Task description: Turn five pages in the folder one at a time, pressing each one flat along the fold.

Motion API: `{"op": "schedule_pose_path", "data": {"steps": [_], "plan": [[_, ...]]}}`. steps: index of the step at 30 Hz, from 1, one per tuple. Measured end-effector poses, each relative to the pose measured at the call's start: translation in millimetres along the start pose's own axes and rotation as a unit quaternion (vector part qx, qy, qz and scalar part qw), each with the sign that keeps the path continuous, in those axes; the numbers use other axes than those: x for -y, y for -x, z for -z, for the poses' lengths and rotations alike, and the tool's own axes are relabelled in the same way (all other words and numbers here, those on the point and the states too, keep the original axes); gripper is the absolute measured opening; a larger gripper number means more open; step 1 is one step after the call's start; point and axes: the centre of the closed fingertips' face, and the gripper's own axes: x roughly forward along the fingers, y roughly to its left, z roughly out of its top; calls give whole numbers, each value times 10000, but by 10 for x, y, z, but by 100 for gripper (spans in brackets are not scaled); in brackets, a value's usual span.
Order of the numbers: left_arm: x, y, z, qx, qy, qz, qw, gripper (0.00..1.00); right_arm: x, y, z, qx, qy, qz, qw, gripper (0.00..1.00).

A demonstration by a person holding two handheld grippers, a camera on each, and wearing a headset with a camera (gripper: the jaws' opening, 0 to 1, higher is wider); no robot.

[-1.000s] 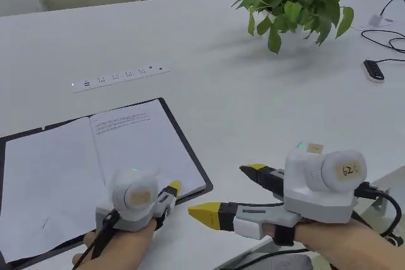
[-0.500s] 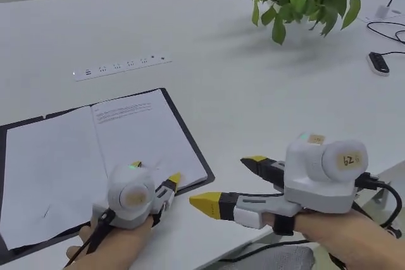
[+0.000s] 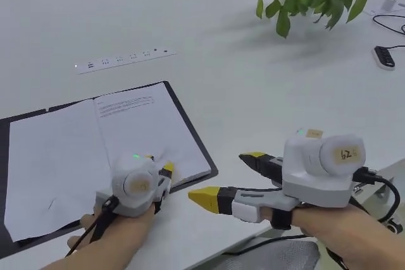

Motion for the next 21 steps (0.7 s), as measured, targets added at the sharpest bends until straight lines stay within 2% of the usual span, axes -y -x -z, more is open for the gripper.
{"op": "schedule_pose_path", "data": {"steps": [2, 4, 7, 9, 12, 14, 16, 21], "plan": [[-76, -9, 17, -95, 115, -74, 9999, 6, -2, -26, 2, -5, -13, 3, 10000, 80], [-61, -5, 15, -122, 28, 43, 9999, 5, -4, -61, 9, -18, -63, 3, 10000, 80], [-65, -7, 12, -168, 185, 90, 9996, 4, -4, -135, -6, 26, -287, 1, 9996, 77], [-65, -12, 18, -193, 327, 119, 9992, 3, 35, -162, 35, -170, -266, 106, 9994, 75], [-65, -9, 13, -234, 514, 182, 9982, 2, 60, -205, 28, -274, -297, 145, 9991, 70], [-66, -8, 16, -266, 660, 223, 9972, 2, 76, -237, 17, -282, -513, 180, 9981, 68], [-78, -12, 19, -288, 784, 235, 9962, 1, 91, -294, -20, -160, -928, 200, 9954, 66], [-79, -15, 15, -300, 800, 272, 9960, 1, 133, -442, 5, -125, -1395, 300, 9897, 55]]}}
